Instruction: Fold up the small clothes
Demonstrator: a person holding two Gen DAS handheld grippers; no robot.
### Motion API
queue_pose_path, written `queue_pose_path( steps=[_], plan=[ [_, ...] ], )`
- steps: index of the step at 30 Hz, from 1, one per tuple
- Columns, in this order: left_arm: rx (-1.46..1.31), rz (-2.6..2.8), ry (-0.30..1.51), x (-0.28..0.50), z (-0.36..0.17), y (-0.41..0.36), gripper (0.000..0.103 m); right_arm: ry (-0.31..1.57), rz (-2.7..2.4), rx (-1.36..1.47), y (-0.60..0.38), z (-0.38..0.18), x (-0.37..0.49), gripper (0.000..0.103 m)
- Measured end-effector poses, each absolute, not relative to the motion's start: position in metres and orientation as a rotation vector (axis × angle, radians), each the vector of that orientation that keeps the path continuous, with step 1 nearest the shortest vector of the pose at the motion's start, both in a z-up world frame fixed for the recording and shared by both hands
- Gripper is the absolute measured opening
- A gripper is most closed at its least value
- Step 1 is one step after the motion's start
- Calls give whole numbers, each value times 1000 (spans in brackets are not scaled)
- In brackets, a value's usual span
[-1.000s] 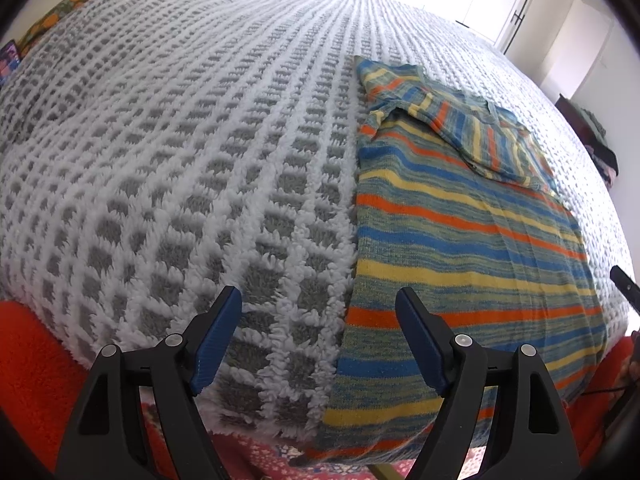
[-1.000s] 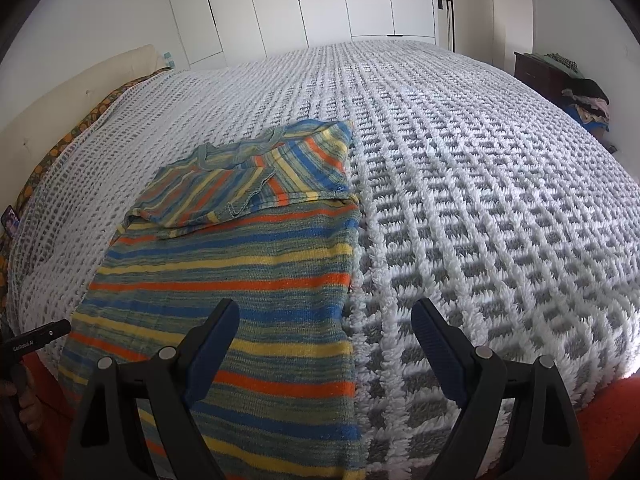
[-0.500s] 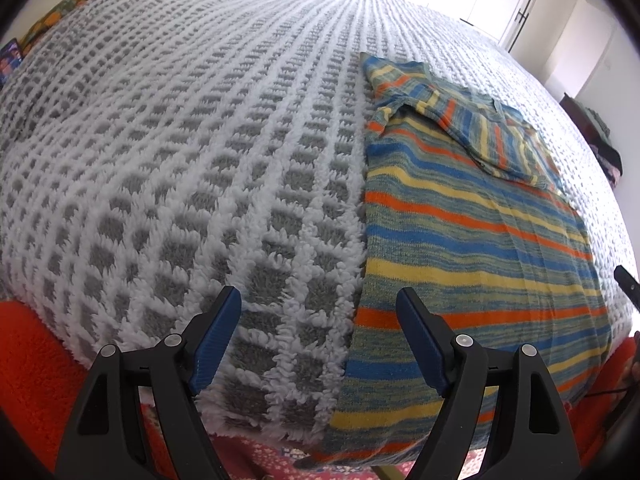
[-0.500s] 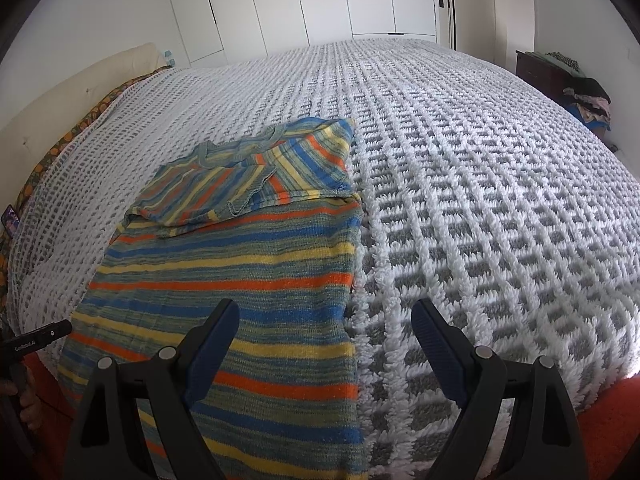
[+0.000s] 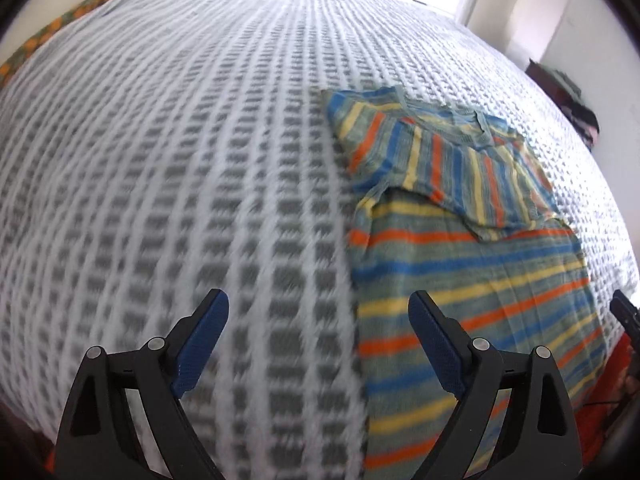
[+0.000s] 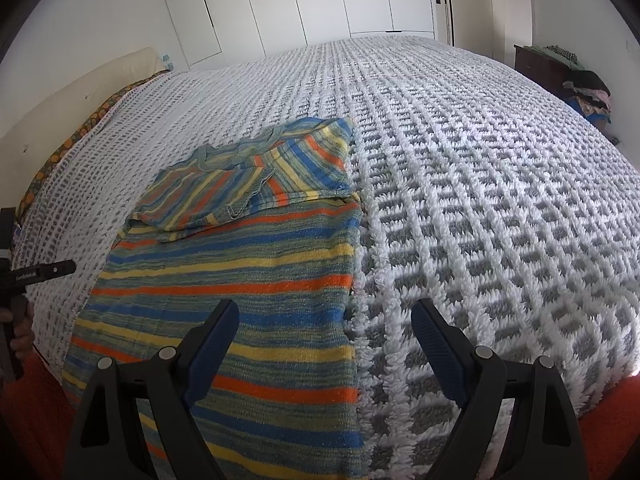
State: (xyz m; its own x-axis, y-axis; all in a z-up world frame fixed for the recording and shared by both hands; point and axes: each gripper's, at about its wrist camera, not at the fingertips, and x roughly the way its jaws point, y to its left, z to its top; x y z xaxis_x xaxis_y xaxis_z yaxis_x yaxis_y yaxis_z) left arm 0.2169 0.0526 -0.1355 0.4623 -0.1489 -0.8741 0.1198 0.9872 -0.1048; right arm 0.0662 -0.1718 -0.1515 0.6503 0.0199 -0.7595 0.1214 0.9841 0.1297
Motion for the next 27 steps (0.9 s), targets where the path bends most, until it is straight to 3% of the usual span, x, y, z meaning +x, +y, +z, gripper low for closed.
queue_pose_path(
  steps=[7,9,10,13,27],
  plan=[
    [161,-64,1098,292,-163,-1,92,875,-64,208,-181,-155,70,87],
    [149,65,1121,305,-174,11,80,869,-67,215,-184,-153,70,87],
    [100,101,1136,309,-177,22,80,866,-70,219,-185,-153,70,87],
    [-97,115,1149,303,-180,53,80,865,-74,239,-189,-153,70,87],
    [-122,-62,1189,211,-154,66,86,859,-80,359,-211,-143,68,87]
  ],
)
